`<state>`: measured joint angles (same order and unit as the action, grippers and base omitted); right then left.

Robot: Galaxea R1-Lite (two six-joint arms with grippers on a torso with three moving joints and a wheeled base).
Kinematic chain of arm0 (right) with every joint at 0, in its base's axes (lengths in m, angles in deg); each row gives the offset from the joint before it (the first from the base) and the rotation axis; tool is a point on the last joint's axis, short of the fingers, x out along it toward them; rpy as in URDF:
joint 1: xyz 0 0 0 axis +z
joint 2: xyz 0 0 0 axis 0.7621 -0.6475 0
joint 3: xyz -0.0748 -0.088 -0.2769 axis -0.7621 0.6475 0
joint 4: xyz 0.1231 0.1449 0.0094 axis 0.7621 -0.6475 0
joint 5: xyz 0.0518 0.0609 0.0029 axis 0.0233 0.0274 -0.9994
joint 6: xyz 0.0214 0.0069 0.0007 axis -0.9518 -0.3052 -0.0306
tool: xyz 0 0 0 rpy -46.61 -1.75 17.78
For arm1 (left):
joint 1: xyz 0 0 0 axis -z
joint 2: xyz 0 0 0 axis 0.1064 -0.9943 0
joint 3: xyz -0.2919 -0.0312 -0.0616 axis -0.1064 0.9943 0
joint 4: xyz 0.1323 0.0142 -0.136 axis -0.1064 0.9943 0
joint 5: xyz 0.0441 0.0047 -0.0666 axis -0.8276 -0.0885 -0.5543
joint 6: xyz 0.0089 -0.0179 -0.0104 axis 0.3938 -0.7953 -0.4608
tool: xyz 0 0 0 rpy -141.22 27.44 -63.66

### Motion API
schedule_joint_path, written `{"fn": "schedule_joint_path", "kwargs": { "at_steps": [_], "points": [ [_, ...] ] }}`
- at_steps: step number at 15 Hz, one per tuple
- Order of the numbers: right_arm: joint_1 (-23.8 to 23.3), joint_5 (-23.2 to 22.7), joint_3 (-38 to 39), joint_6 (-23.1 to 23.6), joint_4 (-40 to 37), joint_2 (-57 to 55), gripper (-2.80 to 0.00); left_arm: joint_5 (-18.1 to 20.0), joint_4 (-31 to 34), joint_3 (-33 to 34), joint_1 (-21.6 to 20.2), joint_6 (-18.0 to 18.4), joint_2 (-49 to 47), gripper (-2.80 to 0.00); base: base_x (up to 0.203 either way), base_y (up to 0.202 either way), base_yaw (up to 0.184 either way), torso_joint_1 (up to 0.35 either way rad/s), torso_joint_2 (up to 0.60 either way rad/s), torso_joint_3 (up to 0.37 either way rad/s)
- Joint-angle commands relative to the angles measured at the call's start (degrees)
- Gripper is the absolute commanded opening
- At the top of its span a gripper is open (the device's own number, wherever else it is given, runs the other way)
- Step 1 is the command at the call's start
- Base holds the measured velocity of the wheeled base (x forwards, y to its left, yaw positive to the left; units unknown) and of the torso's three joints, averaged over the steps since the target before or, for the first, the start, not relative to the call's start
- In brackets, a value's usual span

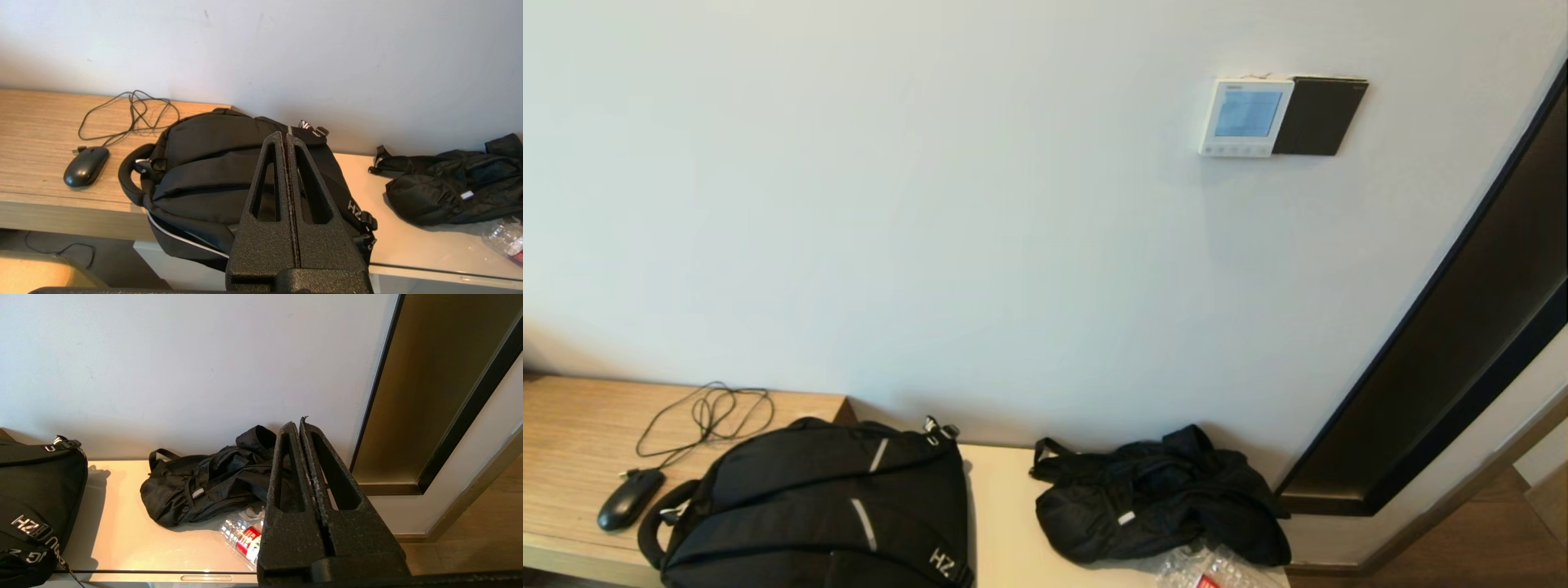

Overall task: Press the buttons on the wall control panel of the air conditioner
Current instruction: Turn on the central air conditioner

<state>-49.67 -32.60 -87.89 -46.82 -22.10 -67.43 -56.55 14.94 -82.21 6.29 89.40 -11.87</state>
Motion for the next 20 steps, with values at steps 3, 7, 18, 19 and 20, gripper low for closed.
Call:
{"fn": "schedule_joint_path", "kwargs": {
  "at_steps": [3,7,18,19,20],
  "points": [
    [0.02,-0.05,0.00,0.09,0.03,-0.10,-2.80,0.00,0.01,0.00,-0.01,0.04,0.02,-2.80,0.000,0.000,0.000,0.000,0.00,0.000],
    [0.02,0.10,0.00,0.38,0.44,-0.01,-2.80,0.00,0.01,0.06,-0.01,0.04,0.02,-2.80,0.000,0.000,0.000,0.000,0.00,0.000],
    [-0.19,-0.26,-22.53,3.33,1.34,-24.20,-2.80,0.00,0.01,-0.03,-0.01,-0.05,0.02,-2.80,0.000,0.000,0.000,0.000,0.00,0.000],
    [-0.20,-0.20,-24.20,3.39,3.96,-28.63,-2.80,0.00,0.01,0.03,-0.01,0.00,0.02,-2.80,0.000,0.000,0.000,0.000,0.00,0.000],
    [-0.20,-0.12,-26.40,3.39,6.77,-34.11,-2.80,0.00,0.01,-0.02,-0.01,0.02,0.02,-2.80,0.000,0.000,0.000,0.000,0.00,0.000]
  ]
}}
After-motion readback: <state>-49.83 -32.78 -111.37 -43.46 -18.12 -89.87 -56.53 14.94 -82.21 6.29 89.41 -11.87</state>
